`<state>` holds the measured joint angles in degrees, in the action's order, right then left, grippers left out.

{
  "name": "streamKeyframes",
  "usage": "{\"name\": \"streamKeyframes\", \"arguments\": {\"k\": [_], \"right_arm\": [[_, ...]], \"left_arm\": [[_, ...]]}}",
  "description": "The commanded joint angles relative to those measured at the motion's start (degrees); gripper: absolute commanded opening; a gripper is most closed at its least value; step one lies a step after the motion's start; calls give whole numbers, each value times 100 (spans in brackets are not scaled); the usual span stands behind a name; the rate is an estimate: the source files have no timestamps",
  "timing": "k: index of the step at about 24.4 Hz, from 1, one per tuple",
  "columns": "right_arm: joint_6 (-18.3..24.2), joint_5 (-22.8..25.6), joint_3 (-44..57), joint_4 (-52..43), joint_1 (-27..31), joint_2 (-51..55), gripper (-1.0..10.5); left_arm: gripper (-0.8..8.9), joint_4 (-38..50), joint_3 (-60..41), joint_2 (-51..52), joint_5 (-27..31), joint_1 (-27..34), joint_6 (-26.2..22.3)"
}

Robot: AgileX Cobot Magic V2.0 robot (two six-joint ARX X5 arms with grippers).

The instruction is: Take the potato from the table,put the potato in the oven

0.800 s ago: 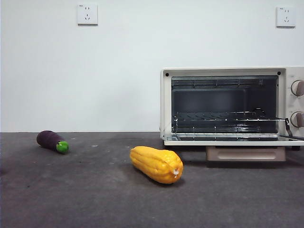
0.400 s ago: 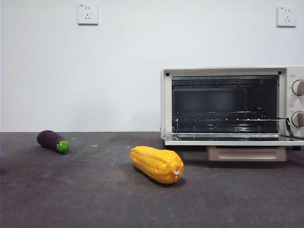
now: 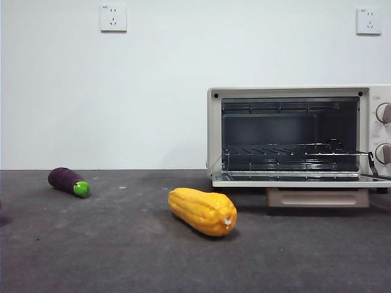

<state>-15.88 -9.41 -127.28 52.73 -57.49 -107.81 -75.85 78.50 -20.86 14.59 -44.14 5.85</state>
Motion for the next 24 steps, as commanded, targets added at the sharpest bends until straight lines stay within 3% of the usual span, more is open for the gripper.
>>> {"name": "streamKeyframes", "arguments": {"k": [1, 3, 5, 9, 12, 16, 20, 24], "right_arm": [[-2, 46, -918, 308, -87, -658, 170], [-2, 50, -1469, 470, -125, -1113, 174], [4, 160, -1751, 476, -146, -1436, 259], [4, 356, -1799, 227, -146, -1878, 559], [271, 407, -1799, -57, -155, -2275, 576], [1322, 498, -1799, -151, -219, -2796, 578], [1526, 457, -1799, -258, -216, -3327, 639], [1530, -107, -1799, -321, -262, -3755, 639]], "left_arm": [[-6, 24, -44, 367, 22, 2, 221], [-6, 24, -44, 573, 4, -4, 299], [-6, 24, -46, 649, 2, -4, 404], [-6, 24, -249, 658, 0, -4, 428], [-6, 24, -702, 658, -181, -4, 435], [-6, 24, -1178, 658, -833, -4, 431], [-6, 24, -1198, 660, -1056, -4, 431], [-6, 26, -1198, 664, -1032, -4, 424]]}}
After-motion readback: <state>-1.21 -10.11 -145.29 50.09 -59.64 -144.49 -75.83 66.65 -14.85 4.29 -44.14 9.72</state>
